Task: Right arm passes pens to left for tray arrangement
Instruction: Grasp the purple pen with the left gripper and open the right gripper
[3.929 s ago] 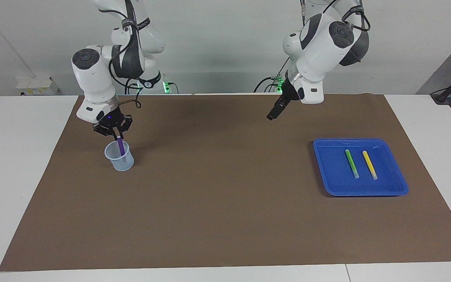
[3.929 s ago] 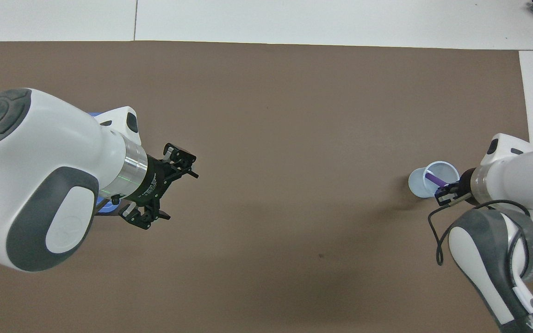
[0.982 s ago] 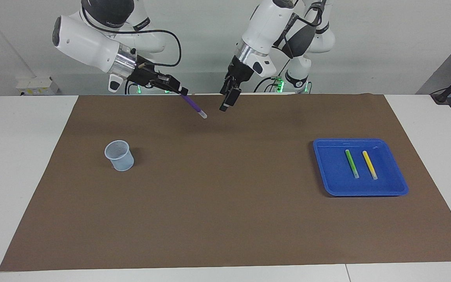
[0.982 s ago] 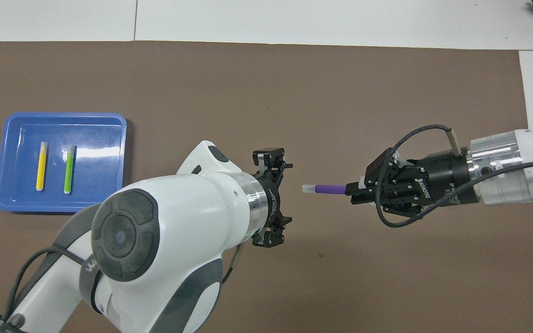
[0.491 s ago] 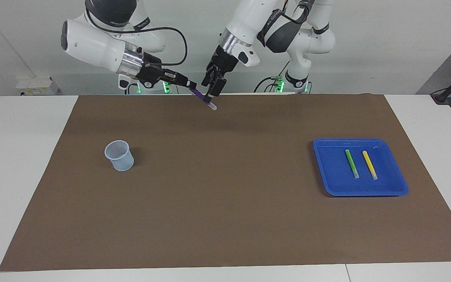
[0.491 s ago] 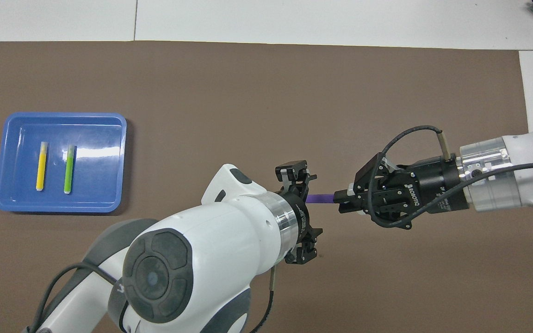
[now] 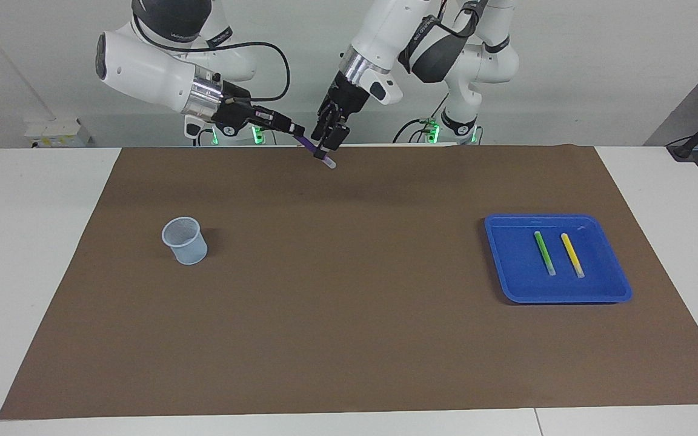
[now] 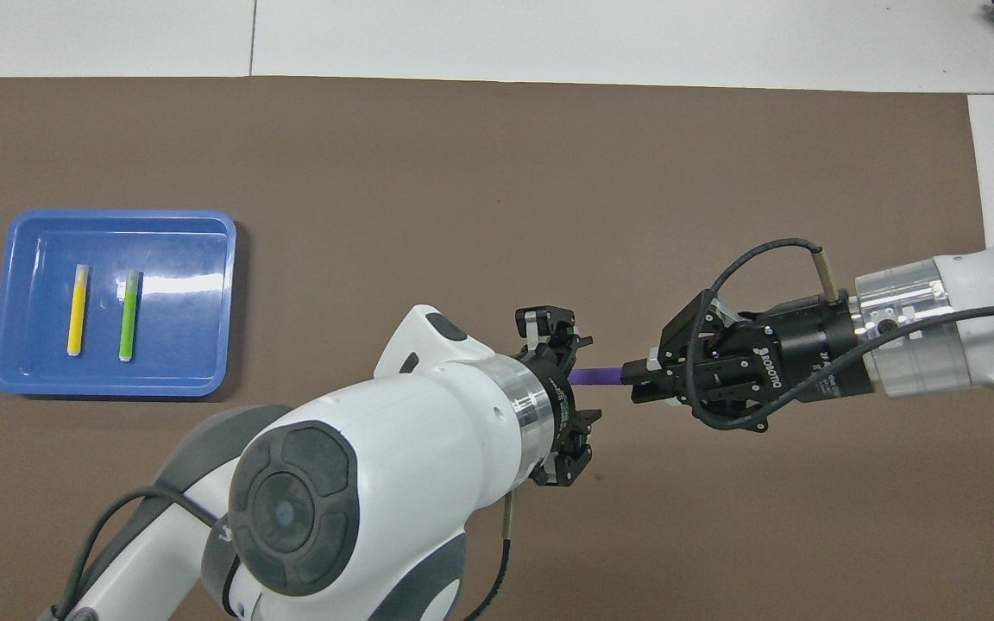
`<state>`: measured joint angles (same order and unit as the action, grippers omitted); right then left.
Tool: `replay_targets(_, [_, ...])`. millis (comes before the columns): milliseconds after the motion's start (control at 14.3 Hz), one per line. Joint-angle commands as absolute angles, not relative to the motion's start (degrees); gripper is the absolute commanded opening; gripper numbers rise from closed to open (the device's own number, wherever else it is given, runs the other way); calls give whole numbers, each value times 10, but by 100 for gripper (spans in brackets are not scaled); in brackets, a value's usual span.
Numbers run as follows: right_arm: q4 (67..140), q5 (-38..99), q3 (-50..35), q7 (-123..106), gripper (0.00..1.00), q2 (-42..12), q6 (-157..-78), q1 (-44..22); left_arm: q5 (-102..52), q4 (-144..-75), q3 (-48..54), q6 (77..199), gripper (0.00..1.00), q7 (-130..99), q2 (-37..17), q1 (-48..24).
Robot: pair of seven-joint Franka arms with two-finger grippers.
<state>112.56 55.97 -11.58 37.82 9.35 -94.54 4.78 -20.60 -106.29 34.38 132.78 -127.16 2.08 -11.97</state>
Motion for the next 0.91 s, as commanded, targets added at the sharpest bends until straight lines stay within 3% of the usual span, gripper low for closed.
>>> replay_targets(0, [1138,577,-115,384,0,108,-932,57,-207,-1073,337,1338,66,-1279,21,-134])
replay_targets(351, [1138,577,-114,381,0,108,-923,59,-206,-1074,337,1337,53,-1279,21,-134])
replay_targets(842, [1137,584,-113,380,0,108,-917,59,-206,-1074,337,1331,2,-1279,21,-134])
